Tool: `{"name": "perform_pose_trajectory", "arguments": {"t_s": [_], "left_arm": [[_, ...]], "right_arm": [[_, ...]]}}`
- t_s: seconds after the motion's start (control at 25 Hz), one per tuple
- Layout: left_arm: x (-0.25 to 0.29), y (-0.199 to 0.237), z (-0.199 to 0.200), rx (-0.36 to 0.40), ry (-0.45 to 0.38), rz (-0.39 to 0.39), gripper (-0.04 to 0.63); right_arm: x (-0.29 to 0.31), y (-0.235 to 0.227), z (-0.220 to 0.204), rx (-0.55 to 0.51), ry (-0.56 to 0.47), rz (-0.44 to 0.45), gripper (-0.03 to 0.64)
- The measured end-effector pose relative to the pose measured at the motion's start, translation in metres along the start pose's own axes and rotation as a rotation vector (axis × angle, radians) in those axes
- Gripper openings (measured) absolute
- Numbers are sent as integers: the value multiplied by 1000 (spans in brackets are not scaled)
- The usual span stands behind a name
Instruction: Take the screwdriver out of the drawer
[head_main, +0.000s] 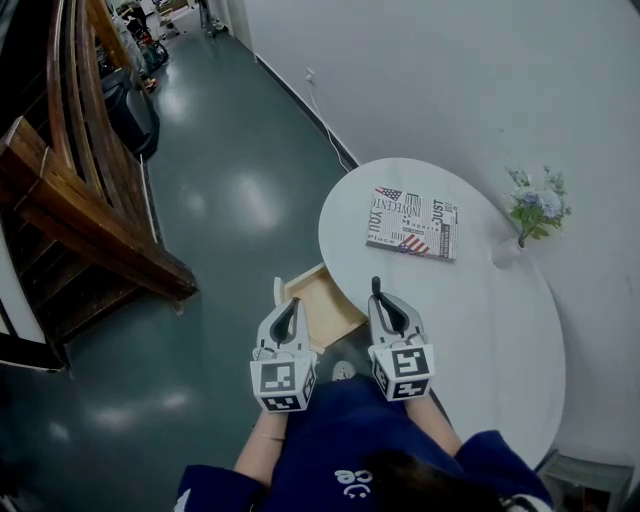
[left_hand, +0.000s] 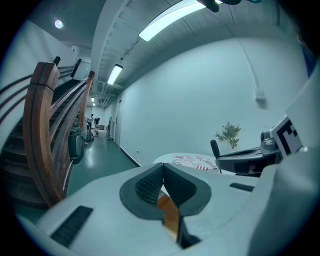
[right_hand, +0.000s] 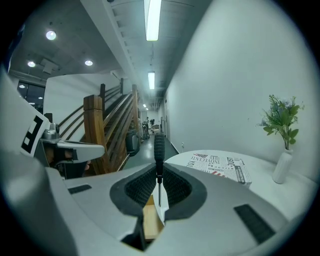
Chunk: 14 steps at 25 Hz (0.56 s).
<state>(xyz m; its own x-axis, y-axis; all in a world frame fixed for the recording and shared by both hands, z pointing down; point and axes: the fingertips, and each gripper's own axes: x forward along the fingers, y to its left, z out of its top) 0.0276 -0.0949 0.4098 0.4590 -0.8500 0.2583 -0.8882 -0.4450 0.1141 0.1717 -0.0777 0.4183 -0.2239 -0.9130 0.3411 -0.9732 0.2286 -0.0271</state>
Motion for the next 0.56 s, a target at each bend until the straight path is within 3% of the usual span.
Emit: {"name": "perform_pose_trajectory", "arguments": {"t_s": [0.56], "left_arm": [[-21,-12,-9,-12,-13,29,5]], "right_arm": [[-20,15,-5,-34,-6,44,48]]}}
